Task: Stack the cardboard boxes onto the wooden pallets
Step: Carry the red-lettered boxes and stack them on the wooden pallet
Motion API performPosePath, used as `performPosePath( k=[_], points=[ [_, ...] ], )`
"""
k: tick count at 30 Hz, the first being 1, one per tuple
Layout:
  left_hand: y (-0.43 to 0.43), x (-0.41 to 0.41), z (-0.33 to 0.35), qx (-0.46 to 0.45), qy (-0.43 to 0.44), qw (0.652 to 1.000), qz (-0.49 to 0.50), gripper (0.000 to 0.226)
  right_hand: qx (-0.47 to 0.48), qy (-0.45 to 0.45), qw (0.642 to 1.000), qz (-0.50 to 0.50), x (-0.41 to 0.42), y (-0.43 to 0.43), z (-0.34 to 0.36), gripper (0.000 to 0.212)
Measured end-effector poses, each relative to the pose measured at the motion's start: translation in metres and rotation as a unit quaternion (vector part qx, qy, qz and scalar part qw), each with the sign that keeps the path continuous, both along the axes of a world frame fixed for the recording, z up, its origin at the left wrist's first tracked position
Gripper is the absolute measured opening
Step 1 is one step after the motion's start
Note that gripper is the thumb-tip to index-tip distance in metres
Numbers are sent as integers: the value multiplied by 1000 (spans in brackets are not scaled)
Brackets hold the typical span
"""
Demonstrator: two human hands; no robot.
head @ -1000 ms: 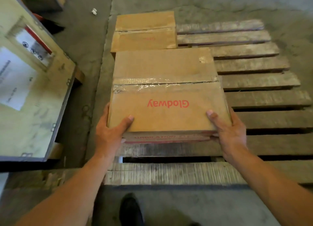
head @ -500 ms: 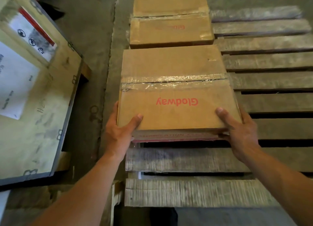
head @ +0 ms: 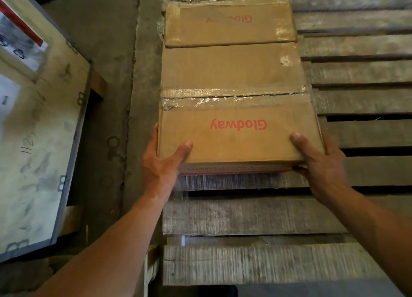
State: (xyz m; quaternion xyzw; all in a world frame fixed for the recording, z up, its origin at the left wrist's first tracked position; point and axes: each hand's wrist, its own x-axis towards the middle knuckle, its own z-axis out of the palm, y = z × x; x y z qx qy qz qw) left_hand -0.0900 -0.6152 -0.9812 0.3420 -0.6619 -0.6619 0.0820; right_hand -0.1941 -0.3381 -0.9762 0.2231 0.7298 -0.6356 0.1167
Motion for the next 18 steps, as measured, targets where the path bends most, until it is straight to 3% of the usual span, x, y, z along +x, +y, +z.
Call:
performPosePath(
  k=[4, 13, 15, 18],
  points=[
    [0, 0, -3, 2, -5, 1000, -8, 67, -5, -6, 1000, -6, -1, 2, -4, 72],
    [2, 4, -1, -44, -48, 997, -34, 85, 44, 2, 998, 35, -5, 9, -2, 62],
    [4, 6, 5, -76, -74, 993, -49, 93, 83, 13, 994, 75, -4, 13, 1, 62],
    [11, 9, 24, -175, -136, 974, -51, 109, 150, 12, 983, 102, -3, 19, 13, 79]
  ],
)
